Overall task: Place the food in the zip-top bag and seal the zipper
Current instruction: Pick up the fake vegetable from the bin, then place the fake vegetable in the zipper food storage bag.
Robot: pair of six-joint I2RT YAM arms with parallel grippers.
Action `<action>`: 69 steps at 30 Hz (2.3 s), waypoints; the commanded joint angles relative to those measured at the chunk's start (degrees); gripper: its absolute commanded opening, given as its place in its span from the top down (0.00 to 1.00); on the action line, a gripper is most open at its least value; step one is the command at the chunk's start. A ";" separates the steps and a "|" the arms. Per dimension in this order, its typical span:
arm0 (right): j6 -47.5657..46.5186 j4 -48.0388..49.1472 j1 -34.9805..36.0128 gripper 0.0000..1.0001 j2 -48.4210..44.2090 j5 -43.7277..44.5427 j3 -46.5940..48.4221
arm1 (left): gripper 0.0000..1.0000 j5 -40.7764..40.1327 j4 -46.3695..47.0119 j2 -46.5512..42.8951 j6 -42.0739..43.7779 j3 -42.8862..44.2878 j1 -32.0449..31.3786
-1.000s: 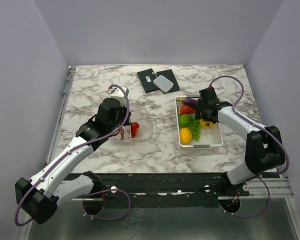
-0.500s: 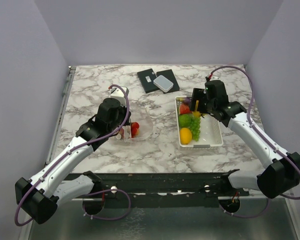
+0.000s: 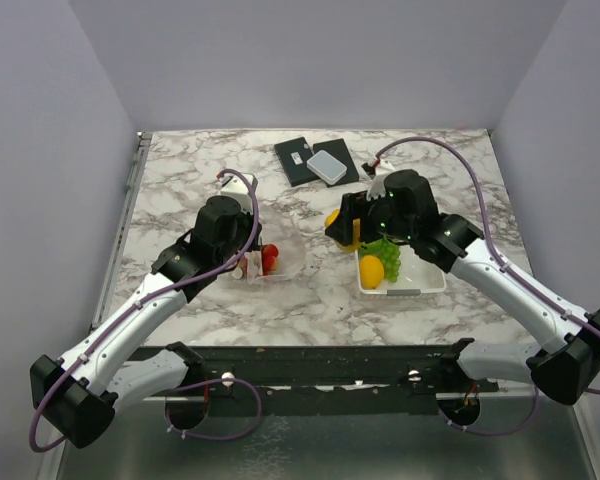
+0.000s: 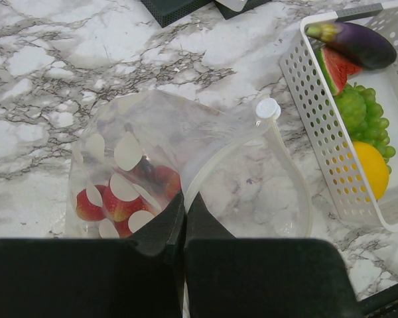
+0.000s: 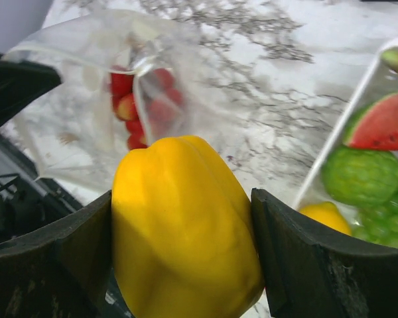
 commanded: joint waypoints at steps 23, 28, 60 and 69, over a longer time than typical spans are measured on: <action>2.43 7.61 14.18 0.58 21.43 -1.88 13.92 | 1.00 -1.05 0.45 -0.72 0.52 -0.10 -0.33; 3.76 7.89 14.23 0.57 25.73 -0.71 15.62 | 1.00 -0.99 0.50 -0.76 0.59 -0.17 -0.33; 8.11 8.61 14.32 0.10 24.18 5.90 14.64 | 1.00 -1.07 0.52 -0.73 0.60 -0.17 -0.34; 6.27 4.11 14.31 0.11 14.55 12.36 9.49 | 1.00 -1.24 0.42 -0.46 0.62 -0.26 -0.36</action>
